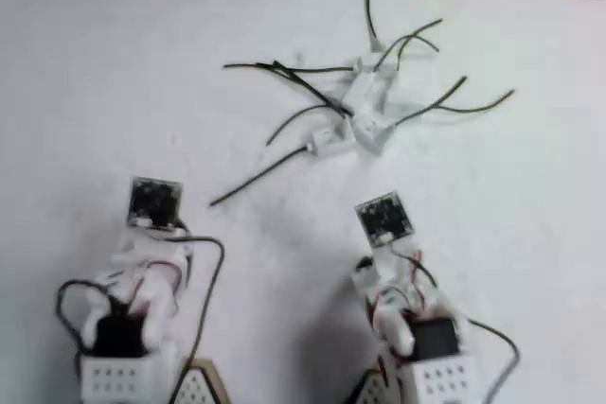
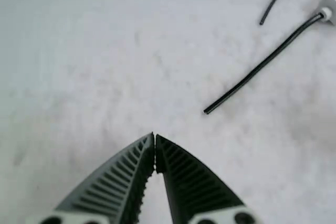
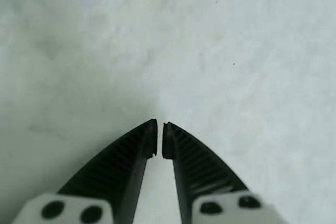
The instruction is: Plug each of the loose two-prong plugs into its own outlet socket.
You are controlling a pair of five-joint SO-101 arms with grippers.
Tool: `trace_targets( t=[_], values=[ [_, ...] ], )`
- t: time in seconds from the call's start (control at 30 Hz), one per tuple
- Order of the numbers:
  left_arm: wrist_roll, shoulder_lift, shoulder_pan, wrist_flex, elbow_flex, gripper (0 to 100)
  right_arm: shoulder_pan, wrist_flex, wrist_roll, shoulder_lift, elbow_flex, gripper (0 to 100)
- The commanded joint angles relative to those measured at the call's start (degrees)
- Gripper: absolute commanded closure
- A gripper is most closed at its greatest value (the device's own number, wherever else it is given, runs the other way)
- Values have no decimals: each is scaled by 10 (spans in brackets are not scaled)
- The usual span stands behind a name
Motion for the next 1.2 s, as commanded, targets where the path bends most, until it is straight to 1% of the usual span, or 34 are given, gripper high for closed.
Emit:
trace_targets(
  t=[0.0, 0.07, 0.2, 0.4, 1.17],
  values=[
    [-8, -7, 15, 1, 11, 976, 15, 4, 5, 4, 9, 981],
    [-8, -7, 15, 10, 11, 976, 29, 14, 5, 5, 9, 981],
    [-8, -7, 15, 77, 11, 976, 68, 50, 3, 4, 9, 981],
    [-6, -7, 15, 146, 11, 976, 118, 48, 1, 4, 9, 981],
    [-5, -7, 15, 147, 11, 976, 119, 48, 2, 4, 9, 981]
  ],
)
